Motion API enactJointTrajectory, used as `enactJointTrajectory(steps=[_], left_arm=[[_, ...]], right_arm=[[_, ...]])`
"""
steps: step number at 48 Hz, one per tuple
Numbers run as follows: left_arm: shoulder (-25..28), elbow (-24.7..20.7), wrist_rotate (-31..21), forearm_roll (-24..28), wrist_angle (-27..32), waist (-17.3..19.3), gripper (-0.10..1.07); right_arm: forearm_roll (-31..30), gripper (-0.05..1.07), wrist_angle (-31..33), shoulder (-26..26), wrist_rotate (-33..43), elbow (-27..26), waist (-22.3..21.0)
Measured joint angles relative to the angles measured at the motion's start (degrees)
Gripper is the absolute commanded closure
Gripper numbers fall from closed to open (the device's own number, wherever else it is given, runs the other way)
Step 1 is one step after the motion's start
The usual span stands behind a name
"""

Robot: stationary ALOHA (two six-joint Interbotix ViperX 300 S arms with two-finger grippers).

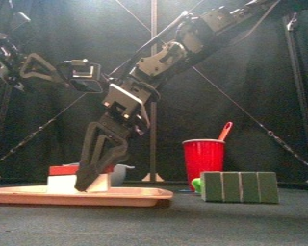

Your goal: Place salmon sushi below green sushi roll

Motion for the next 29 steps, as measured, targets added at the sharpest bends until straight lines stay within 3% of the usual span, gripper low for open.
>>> enactJointTrajectory(steps=[17, 29], left_arm=[[0.0, 0.0, 0.0, 0.1, 0.1, 0.0, 0.43], [0.0, 0.0, 0.0, 0.1, 0.0, 0.1, 0.43]], right_arm=[[0.0, 0.34, 0.0, -0.4, 0.0, 0.0, 0.0], [0.1, 0.34, 0.0, -4.5, 0.0, 2.6, 0.4]])
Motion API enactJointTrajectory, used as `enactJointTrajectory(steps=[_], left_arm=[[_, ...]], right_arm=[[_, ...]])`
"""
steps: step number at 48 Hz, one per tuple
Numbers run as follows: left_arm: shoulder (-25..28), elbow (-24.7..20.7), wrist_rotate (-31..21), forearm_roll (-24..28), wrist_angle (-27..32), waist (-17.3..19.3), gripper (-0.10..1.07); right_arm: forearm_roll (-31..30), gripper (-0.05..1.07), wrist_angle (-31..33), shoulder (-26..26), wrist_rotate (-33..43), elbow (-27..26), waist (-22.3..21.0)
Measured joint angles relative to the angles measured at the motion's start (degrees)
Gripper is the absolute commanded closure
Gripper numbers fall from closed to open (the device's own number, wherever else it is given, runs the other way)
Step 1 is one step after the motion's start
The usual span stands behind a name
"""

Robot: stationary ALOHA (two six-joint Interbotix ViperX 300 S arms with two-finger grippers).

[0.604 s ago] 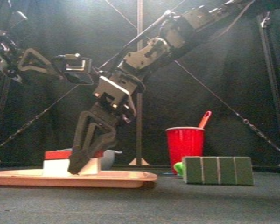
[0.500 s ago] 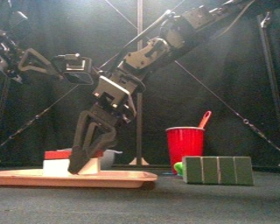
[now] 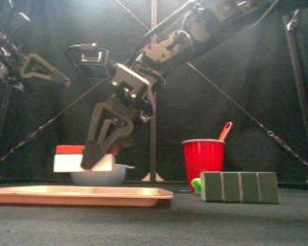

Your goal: Place salmon sushi below green sushi roll

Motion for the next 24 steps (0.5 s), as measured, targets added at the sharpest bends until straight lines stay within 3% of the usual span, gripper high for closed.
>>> enactJointTrajectory(steps=[10, 24], left_arm=[[0.0, 0.0, 0.0, 0.0, 0.1, 0.0, 0.43], [0.0, 0.0, 0.0, 0.0, 0.0, 0.0, 0.43]], right_arm=[[0.6, 0.34, -0.8, -4.8, 0.1, 6.3, 0.8], [2.8, 0.34, -7.3, -12.6, 0.2, 18.2, 1.8]])
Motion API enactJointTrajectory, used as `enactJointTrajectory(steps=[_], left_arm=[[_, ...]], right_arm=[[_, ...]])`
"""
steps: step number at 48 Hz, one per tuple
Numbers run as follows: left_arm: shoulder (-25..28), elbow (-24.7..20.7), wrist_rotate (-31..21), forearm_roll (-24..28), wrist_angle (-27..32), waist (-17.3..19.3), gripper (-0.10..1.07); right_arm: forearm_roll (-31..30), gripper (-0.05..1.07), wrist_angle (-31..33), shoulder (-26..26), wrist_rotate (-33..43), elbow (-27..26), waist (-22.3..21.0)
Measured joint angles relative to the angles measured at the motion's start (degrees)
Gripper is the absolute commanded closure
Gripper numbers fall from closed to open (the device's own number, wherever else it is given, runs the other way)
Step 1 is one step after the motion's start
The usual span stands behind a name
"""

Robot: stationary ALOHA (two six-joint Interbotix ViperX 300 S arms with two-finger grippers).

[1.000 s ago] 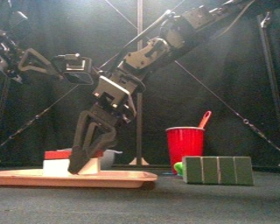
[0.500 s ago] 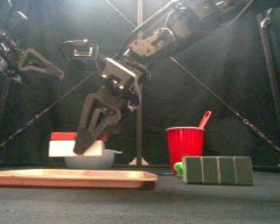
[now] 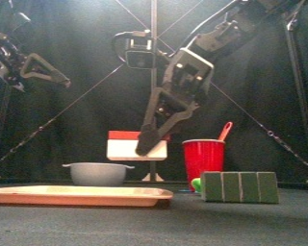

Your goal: Place salmon sushi below green sushi roll

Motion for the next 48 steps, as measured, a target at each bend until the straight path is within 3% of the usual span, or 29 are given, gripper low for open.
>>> enactJointTrajectory(steps=[26, 48], left_arm=[[0.0, 0.1, 0.0, -0.1, 0.0, 0.2, 0.43], [0.0, 0.0, 0.0, -0.1, 0.0, 0.2, 0.43]], right_arm=[[14.2, 0.34, -3.6, -11.4, 0.1, 16.7, 7.0], [17.3, 0.33, -6.6, -12.0, 0.1, 20.9, 8.5]])
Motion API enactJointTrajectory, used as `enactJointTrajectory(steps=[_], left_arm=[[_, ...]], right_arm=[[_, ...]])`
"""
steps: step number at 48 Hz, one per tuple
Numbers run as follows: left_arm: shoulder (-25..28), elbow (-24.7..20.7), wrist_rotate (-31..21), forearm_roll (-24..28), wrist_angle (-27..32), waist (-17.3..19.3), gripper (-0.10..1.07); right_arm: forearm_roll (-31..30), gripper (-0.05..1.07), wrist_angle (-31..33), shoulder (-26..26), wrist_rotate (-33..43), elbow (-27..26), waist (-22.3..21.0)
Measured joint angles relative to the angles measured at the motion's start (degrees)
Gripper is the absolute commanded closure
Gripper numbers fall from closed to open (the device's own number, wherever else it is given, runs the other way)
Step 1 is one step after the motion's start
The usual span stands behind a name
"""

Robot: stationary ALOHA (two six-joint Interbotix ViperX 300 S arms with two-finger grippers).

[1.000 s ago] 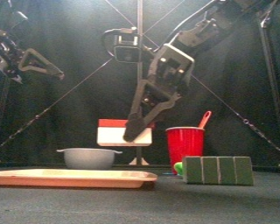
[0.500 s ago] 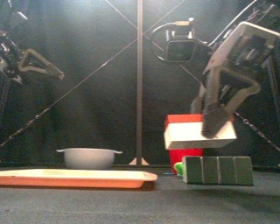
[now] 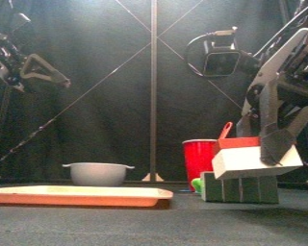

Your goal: Place salmon sushi below green sushi roll

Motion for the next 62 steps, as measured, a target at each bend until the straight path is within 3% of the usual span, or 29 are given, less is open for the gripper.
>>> enactJointTrajectory(steps=[18, 40, 62], left_arm=[[0.0, 0.2, 0.0, 0.0, 0.0, 0.1, 0.43], [0.0, 0.3, 0.0, 0.0, 0.1, 0.1, 0.43], [0.0, 0.2, 0.0, 0.0, 0.0, 0.2, 0.43]], right_arm=[[1.3, 0.32, -0.4, 1.1, 0.0, 0.7, -0.1], [2.5, 0.15, -0.4, 1.1, 0.0, 1.2, -0.1], [2.0, 0.15, -0.4, 1.2, -0.2, 1.2, -0.2]])
